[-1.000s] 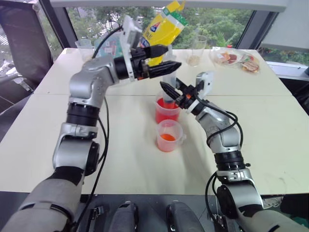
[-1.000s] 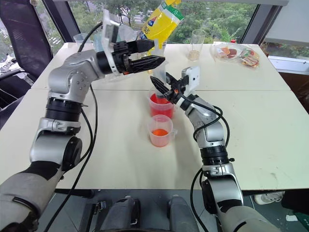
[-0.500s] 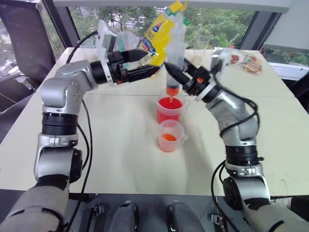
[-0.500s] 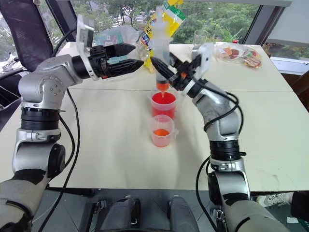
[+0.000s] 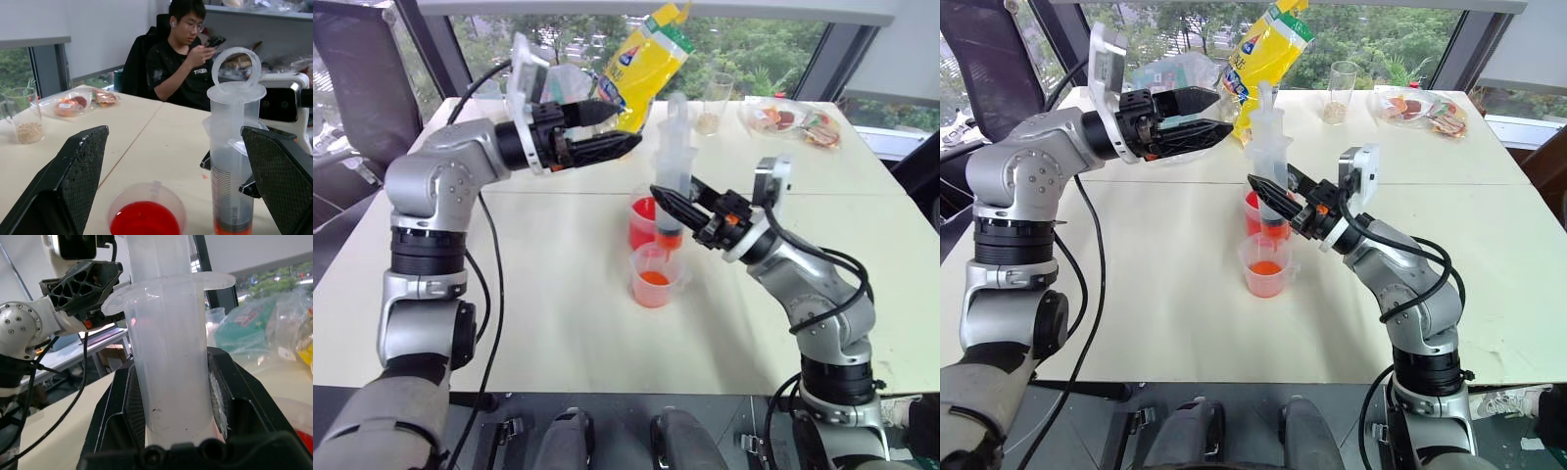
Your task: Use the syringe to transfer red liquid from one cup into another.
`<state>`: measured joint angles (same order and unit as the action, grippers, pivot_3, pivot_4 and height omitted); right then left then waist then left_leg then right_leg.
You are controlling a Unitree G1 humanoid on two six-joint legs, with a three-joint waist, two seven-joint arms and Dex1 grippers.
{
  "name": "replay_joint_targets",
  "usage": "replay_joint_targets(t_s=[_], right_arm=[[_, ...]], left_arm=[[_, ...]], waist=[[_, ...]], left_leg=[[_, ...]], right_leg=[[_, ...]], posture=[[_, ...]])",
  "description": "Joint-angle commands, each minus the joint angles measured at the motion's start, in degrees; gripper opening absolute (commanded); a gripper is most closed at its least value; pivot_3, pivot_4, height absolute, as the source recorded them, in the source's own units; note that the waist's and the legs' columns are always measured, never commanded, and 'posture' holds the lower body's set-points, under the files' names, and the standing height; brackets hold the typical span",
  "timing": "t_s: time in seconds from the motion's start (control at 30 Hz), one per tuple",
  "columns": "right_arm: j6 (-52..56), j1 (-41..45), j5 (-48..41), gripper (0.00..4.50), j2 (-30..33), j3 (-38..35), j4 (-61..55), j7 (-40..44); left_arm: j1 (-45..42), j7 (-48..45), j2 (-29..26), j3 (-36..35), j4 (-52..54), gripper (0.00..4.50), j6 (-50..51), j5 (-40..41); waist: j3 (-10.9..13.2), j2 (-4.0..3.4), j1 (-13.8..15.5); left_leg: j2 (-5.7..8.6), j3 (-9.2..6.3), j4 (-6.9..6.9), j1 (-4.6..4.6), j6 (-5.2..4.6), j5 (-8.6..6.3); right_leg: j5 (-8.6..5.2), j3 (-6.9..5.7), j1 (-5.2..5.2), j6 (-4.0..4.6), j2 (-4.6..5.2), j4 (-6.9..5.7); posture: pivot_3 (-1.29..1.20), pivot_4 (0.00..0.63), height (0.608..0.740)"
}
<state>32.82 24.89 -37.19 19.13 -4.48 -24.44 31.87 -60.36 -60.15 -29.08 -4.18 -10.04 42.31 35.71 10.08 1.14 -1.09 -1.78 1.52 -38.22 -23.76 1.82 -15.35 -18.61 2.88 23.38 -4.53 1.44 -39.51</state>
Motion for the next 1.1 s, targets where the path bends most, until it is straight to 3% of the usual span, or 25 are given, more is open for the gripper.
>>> replay_joint_targets(t_s=[0.03,0.6,0.63,0.67,0.9,1.1], right_arm=[[-1.88,-0.54,0.52,1.39,0.23,0.85,-2.31,0.21],[-2.39,-1.68,1.15,1.39,0.92,3.11,-3.67,0.42],[-2.39,-1.65,1.16,1.39,0.92,3.15,-3.74,0.41],[-2.38,-1.58,1.18,1.39,0.9,3.18,-3.78,0.38],[-2.28,-1.49,1.27,1.39,0.92,3.33,-4.18,0.32],[-2.43,-0.92,1.18,1.39,0.98,3.06,-4.04,0.23]], left_arm=[[-1.64,-0.42,0.91,-0.27,1.49,4.46,-0.36,1.23],[-3.79,-2.42,6.71,2.49,-3.53,4.46,-3.83,-0.49],[-3.66,-2.69,7.06,2.87,-3.39,3.91,-3.87,-0.51],[-3.57,-2.99,7.42,3.2,-3.29,3.65,-3.82,-0.44],[-3.21,-4.46,8.87,3.95,-2.34,0.04,-2.86,0.18],[-2.75,-5.28,8.82,4.95,-1.79,0.04,-3.12,-0.24]], waist=[[0.0,0.0,0.11],[0.0,0.0,0.14],[0.0,0.0,0.14],[0.0,0.0,0.15],[0.0,0.0,0.02],[0.0,0.0,0.12]], left_leg=[[0.01,0.01,-0.01,0.0,0.0,0.0],[0.01,0.0,-0.02,-0.01,0.0,0.0],[0.02,0.01,-0.02,0.0,0.0,0.0],[0.02,0.01,-0.02,-0.01,0.0,0.0],[0.01,0.01,-0.02,0.0,0.0,0.0],[0.01,0.01,-0.02,0.0,0.0,0.0]], right_leg=[[0.0,0.0,-0.01,0.0,0.0,0.01],[0.0,-0.02,-0.02,0.0,-0.01,0.02],[0.0,-0.02,-0.02,0.0,-0.02,0.02],[0.0,-0.02,-0.02,0.0,-0.02,0.03],[0.0,-0.02,-0.02,0.0,-0.03,0.02],[0.0,-0.02,-0.02,0.0,-0.04,0.02]], posture=[[0.0,0.15,0.74],[0.0,0.15,0.74],[0.0,0.15,0.74],[0.0,0.15,0.74],[0.0,0.15,0.74],[0.0,0.15,0.74]])
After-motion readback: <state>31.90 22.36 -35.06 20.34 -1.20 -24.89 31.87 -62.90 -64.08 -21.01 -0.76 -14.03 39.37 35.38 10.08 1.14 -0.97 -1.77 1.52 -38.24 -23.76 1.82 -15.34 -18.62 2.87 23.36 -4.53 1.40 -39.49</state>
